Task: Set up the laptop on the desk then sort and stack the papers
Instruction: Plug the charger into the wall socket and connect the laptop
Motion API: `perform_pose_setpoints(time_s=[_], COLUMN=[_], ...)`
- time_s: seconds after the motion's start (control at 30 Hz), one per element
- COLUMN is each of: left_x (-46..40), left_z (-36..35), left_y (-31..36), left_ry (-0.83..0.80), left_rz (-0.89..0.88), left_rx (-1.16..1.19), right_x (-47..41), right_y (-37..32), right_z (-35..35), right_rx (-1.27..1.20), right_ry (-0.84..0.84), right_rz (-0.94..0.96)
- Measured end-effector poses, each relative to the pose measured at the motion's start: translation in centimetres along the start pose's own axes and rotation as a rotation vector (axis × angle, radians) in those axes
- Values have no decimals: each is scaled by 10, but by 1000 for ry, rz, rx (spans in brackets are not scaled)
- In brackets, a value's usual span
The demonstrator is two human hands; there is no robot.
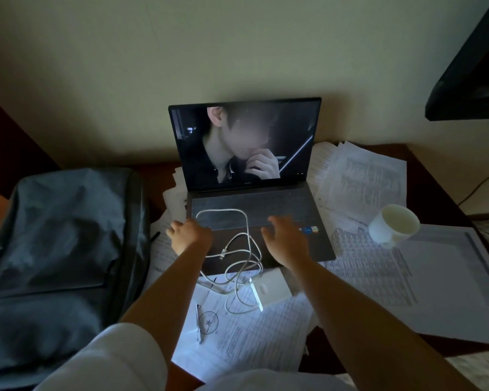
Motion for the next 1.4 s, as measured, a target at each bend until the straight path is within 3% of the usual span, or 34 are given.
perform_pose_setpoints(time_s=[0.17,0.43,0.73,0.97,1.4], left_x=[-27,-38,-34,-23,-17], left_z=[-27,-33,-33,-43,-48], left_y=[0,-10,-10,7,1], left_ry=[-206,-156,-89,-67,-69], left_rz=[119,218,374,284,301], left_rx=[10,171,420,464,441], right_x=[-10,-2,-10,4,5], right_y=[66,122,144,167,168], right_z=[9,10,4,24,26], right_rx=[29,25,-168,-204,-198], right_ry=[16,-2,8,124,138], right_rz=[-337,-676,-733,-783,-734])
Point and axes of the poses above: each hand's wrist, its own x-axis away from the middle knuckle, its own z-axis out of the back of the hand, y = z × x, the point moved 9 cm from there along -x, towards the middle knuckle, and after that the axes turned 11 degrees about z, right-handed, at the moved point
